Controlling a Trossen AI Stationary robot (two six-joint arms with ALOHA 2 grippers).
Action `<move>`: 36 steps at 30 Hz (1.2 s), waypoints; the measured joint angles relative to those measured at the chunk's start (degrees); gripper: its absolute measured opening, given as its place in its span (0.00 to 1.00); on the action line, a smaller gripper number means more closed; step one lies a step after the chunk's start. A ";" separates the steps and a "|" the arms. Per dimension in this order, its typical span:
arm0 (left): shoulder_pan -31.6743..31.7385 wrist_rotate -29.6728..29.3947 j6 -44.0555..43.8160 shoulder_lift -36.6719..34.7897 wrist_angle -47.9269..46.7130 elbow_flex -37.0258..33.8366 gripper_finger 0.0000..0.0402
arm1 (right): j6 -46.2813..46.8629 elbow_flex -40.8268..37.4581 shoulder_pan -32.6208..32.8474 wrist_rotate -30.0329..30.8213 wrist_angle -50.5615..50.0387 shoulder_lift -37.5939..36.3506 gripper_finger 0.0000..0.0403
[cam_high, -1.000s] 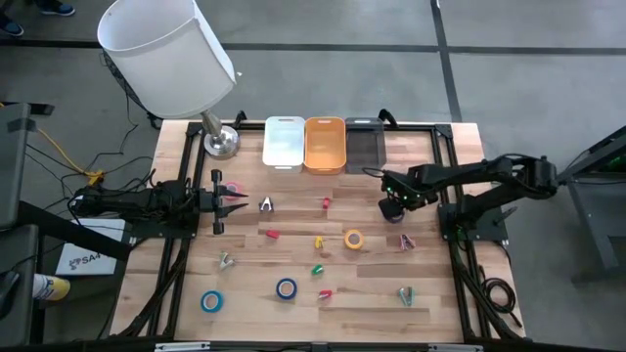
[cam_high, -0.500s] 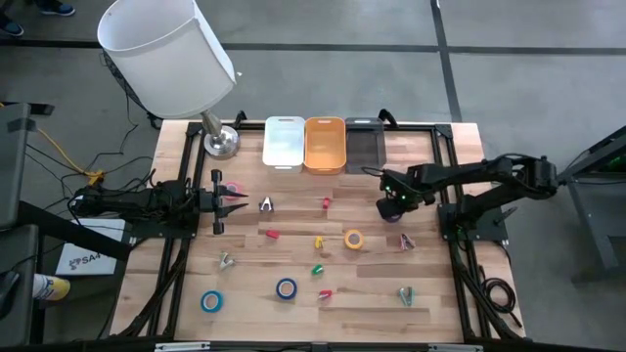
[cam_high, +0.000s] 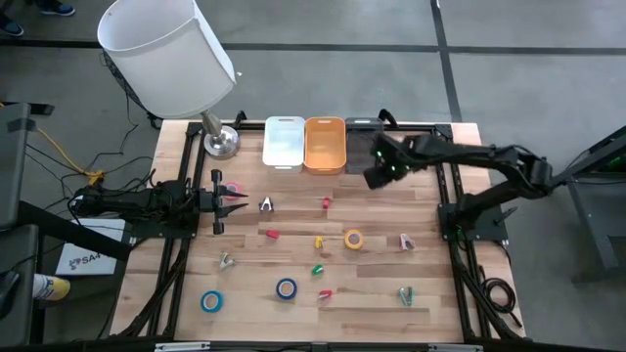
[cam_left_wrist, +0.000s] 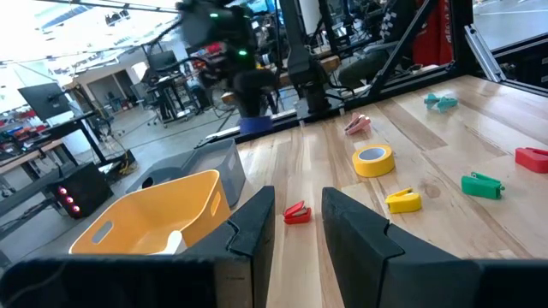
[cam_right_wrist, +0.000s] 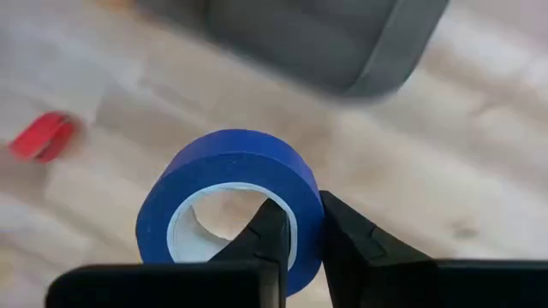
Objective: Pick and place Stapler, Stapler remover, tape
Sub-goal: Put the right blue tape into the black bin
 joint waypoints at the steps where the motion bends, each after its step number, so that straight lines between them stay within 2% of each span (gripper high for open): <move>1: 0.00 0.00 0.00 0.00 0.00 0.01 0.24 | -2.07 2.15 -0.81 1.02 -1.07 1.56 0.09; 9: 0.00 0.00 0.00 0.00 0.00 0.01 0.24 | -16.22 18.91 -6.46 4.78 -6.74 15.60 0.10; 16: 0.00 -0.01 0.00 0.00 0.00 0.02 0.24 | -20.62 29.07 -10.57 5.18 -11.48 26.53 0.10; 21: 0.00 -0.02 0.00 0.00 0.00 0.00 0.24 | -21.76 30.42 -12.12 2.71 -11.83 31.03 0.12; 27: 0.00 -0.01 0.00 0.00 0.00 0.00 0.24 | -22.00 30.35 -12.20 1.93 -11.30 31.90 0.12; 36: 0.00 0.00 0.00 0.02 0.00 0.02 0.24 | -21.97 30.35 -12.46 2.00 -11.20 31.90 0.22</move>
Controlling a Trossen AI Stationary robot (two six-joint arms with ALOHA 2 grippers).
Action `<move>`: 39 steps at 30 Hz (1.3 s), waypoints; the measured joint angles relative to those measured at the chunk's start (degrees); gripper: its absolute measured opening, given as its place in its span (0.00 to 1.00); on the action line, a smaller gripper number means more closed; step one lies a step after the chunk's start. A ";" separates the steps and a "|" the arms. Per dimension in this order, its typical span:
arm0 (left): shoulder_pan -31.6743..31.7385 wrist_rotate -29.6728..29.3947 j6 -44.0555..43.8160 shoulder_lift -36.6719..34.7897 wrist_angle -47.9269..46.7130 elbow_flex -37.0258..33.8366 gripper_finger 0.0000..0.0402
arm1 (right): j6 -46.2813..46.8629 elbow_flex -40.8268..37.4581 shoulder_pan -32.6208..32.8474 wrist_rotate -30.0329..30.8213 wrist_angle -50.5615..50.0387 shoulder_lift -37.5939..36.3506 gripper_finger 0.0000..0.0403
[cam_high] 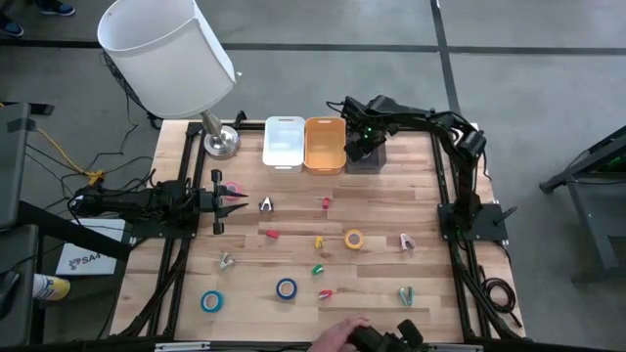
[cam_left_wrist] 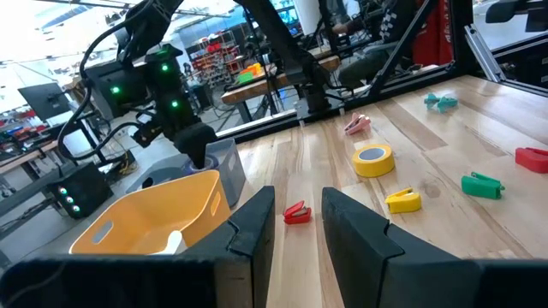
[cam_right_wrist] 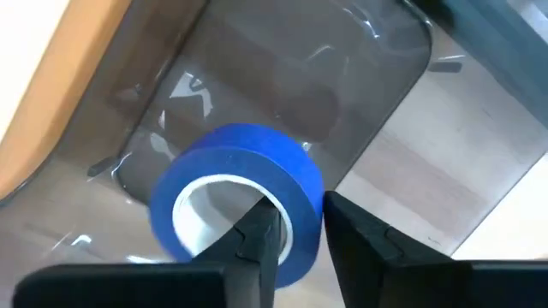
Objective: Pick and place Stapler, Stapler remover, tape
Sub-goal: Put the right blue tape into the black bin, then put the yellow tape into the black bin
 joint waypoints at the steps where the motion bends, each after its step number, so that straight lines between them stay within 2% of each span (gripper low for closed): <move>1: 0.00 0.00 0.00 -0.02 0.00 -0.01 0.24 | -0.05 -0.01 0.00 -0.01 0.00 0.00 0.23; 7: 0.00 0.00 0.00 -0.02 0.00 -0.02 0.24 | -0.06 -0.02 0.00 -0.07 0.00 0.00 0.29; 13: 0.00 -0.01 0.00 -0.02 0.00 -0.01 0.24 | -0.22 -0.04 0.02 -0.42 -0.16 -0.36 0.30; 21: 0.00 0.00 0.00 -0.02 0.00 -0.02 0.24 | -0.37 -0.04 2.41 -1.30 -3.69 -8.13 0.31; 30: 0.00 -0.01 0.00 -0.01 0.00 -0.02 0.24 | -14.12 -0.04 13.36 -1.54 -10.58 -16.78 0.31; 39: 0.00 -0.02 0.00 -0.02 0.00 -0.02 0.24 | -23.96 -0.04 25.30 -6.02 -12.48 -17.66 0.31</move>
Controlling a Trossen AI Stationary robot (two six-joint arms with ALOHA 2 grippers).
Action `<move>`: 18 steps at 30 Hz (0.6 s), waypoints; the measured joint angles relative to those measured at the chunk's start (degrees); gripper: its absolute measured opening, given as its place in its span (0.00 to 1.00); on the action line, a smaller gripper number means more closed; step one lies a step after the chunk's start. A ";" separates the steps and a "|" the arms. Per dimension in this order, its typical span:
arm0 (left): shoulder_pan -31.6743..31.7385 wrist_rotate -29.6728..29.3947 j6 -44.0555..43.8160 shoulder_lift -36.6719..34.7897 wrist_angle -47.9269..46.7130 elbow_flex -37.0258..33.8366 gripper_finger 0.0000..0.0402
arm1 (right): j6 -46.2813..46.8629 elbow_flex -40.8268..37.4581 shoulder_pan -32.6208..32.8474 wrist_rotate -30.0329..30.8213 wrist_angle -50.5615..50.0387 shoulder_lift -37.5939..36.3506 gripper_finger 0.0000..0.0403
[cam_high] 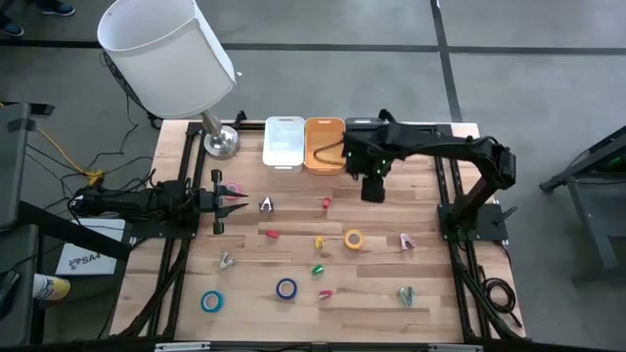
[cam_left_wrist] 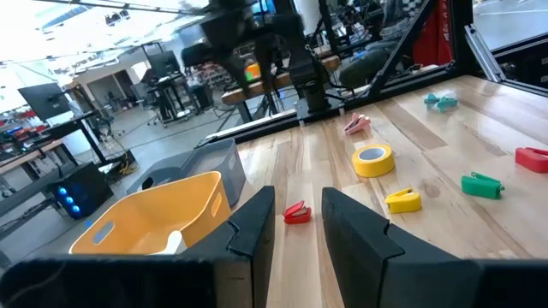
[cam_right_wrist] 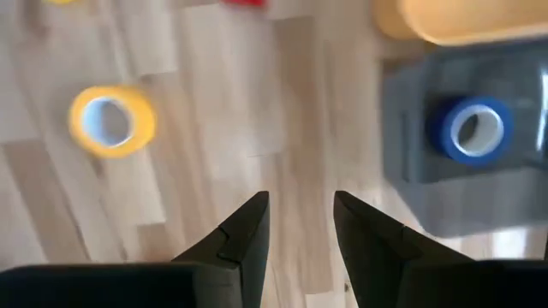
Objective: Pick and place Stapler, Stapler remover, tape
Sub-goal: Put the yellow tape into the black bin
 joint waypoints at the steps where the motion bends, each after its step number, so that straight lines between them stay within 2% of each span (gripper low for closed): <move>1: 0.00 0.00 0.00 0.00 0.00 0.02 0.24 | -0.08 0.00 1.35 0.00 -0.06 0.00 0.31; 7: 0.00 0.01 0.00 0.01 0.00 0.01 0.24 | -0.26 -0.49 9.36 -0.70 0.31 0.44 0.31; 12: 0.00 0.02 0.00 0.02 0.00 0.01 0.24 | 0.12 -8.01 15.86 -2.03 6.39 -0.09 0.31; 18: 0.00 0.02 0.00 0.01 0.00 0.01 0.24 | 0.39 -17.46 23.02 -4.17 18.31 -1.14 0.31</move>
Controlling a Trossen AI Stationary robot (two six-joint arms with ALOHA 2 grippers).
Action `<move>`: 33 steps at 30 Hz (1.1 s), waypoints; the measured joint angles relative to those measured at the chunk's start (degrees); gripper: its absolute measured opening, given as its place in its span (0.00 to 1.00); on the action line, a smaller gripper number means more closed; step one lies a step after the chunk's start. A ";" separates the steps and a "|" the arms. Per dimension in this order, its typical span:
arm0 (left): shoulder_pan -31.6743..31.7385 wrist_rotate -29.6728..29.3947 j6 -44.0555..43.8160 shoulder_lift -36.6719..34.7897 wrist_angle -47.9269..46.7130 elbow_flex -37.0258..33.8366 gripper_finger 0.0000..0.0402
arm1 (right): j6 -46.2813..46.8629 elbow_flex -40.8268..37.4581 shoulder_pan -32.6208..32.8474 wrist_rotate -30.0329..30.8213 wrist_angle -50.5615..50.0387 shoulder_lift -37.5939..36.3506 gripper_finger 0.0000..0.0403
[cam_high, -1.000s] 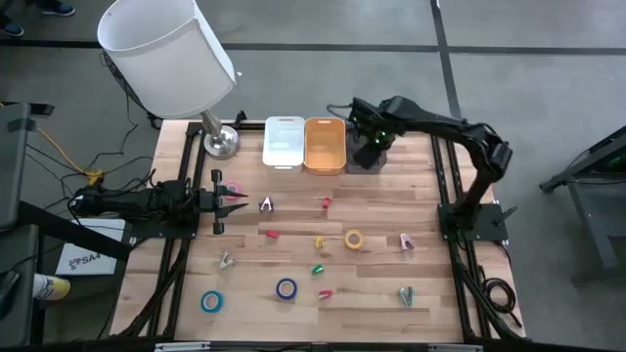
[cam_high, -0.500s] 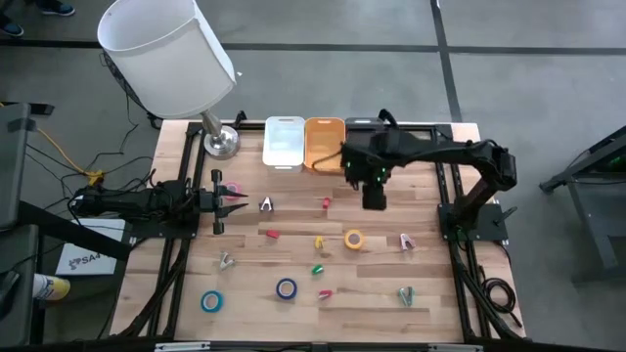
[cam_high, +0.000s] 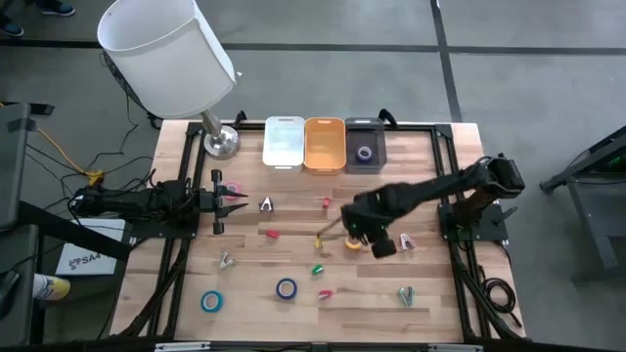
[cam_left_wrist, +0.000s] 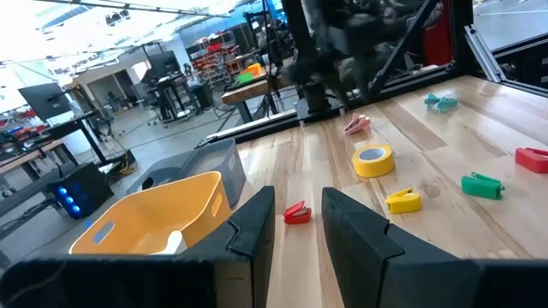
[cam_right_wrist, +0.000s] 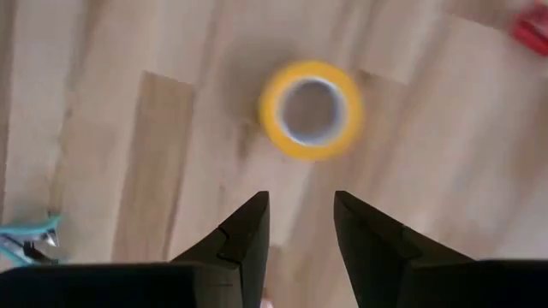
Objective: Pick and place Stapler, Stapler remover, tape
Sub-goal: Put the yellow tape into the black bin
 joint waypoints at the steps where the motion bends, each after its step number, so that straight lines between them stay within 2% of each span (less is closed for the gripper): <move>1: 0.00 0.00 0.00 0.01 0.00 -0.01 0.24 | 0.00 -1.24 0.87 -0.13 1.88 0.00 0.31; 6: 0.00 0.00 0.00 0.00 0.00 0.00 0.24 | -0.79 -7.30 2.96 0.47 12.16 0.00 0.31; 10: 0.00 0.00 0.00 0.01 0.00 0.01 0.24 | -2.18 -10.70 3.22 3.35 17.31 0.00 0.31; 21: 0.00 0.00 0.00 0.01 0.00 -0.01 0.24 | -5.14 -13.35 3.22 4.14 22.80 0.07 0.31; 33: 0.00 0.00 0.00 0.01 0.00 -0.01 0.24 | -4.86 -13.47 3.20 4.16 26.93 4.85 0.31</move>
